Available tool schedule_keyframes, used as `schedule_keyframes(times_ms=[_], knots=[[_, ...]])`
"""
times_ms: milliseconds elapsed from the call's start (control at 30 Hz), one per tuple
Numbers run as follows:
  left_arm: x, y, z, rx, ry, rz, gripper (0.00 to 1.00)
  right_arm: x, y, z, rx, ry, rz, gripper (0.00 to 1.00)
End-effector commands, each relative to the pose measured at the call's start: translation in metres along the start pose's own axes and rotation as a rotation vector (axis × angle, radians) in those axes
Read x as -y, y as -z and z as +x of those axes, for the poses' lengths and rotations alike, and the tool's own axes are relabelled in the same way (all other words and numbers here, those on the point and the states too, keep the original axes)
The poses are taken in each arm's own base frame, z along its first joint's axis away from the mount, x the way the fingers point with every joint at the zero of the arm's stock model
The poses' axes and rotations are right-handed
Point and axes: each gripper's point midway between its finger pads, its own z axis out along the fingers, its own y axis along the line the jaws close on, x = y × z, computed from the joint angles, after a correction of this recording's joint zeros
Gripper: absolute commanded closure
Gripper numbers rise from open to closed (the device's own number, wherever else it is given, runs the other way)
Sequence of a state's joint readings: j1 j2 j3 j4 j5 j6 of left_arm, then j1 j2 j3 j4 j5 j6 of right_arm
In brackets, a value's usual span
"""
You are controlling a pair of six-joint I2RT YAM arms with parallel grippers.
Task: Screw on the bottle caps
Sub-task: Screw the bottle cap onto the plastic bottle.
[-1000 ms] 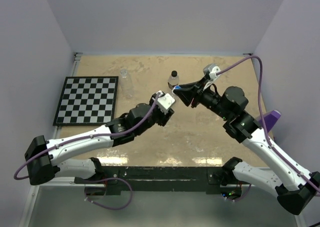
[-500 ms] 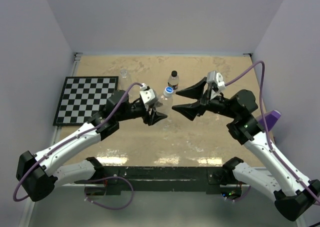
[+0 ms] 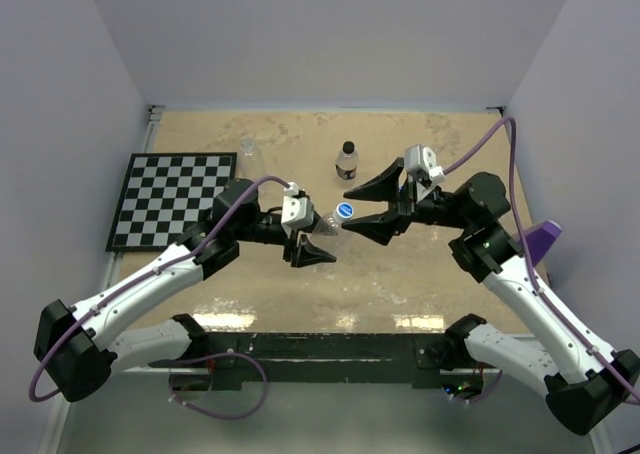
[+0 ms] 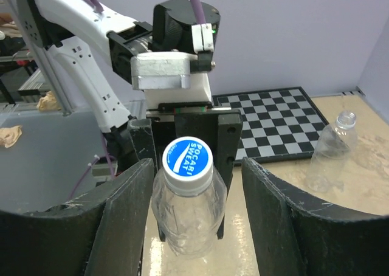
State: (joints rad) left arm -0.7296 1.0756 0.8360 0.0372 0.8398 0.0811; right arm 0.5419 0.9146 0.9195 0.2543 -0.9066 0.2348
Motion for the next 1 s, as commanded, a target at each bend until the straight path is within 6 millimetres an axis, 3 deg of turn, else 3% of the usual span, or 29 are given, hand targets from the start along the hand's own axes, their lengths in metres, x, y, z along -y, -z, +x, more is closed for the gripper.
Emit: schedule_keyframes(times_ms=[0, 300, 467, 567, 600, 767, 967], knots=[[0.004, -0.002, -0.016, 0.043, -0.077, 0.06, 1.0, -0.018, 0.0, -0.029, 0.048, 0.078, -0.087, 0.38], [0.004, -0.004, -0.025, 0.059, -0.095, 0.069, 1.0, -0.018, -0.003, -0.023, 0.03, 0.046, -0.11, 0.48], [0.004, -0.003, -0.027, 0.059, -0.099, 0.066, 1.0, -0.015, -0.004, -0.018, 0.016, 0.022, -0.109, 0.7], [-0.005, -0.001, -0.027, 0.056, -0.097, -0.002, 1.0, -0.01, -0.004, -0.018, 0.017, 0.016, -0.079, 0.94], [-0.013, -0.001, -0.026, 0.049, -0.087, -0.053, 1.0, -0.006, -0.004, -0.018, 0.017, 0.016, -0.048, 1.0], [-0.044, 0.003, -0.033, 0.018, -0.098, -0.344, 1.0, 0.025, -0.002, -0.01, 0.011, -0.014, 0.135, 1.0], [-0.07, 0.004, -0.033, -0.047, -0.045, -0.674, 1.0, 0.076, 0.006, 0.018, -0.043, -0.116, 0.471, 1.0]])
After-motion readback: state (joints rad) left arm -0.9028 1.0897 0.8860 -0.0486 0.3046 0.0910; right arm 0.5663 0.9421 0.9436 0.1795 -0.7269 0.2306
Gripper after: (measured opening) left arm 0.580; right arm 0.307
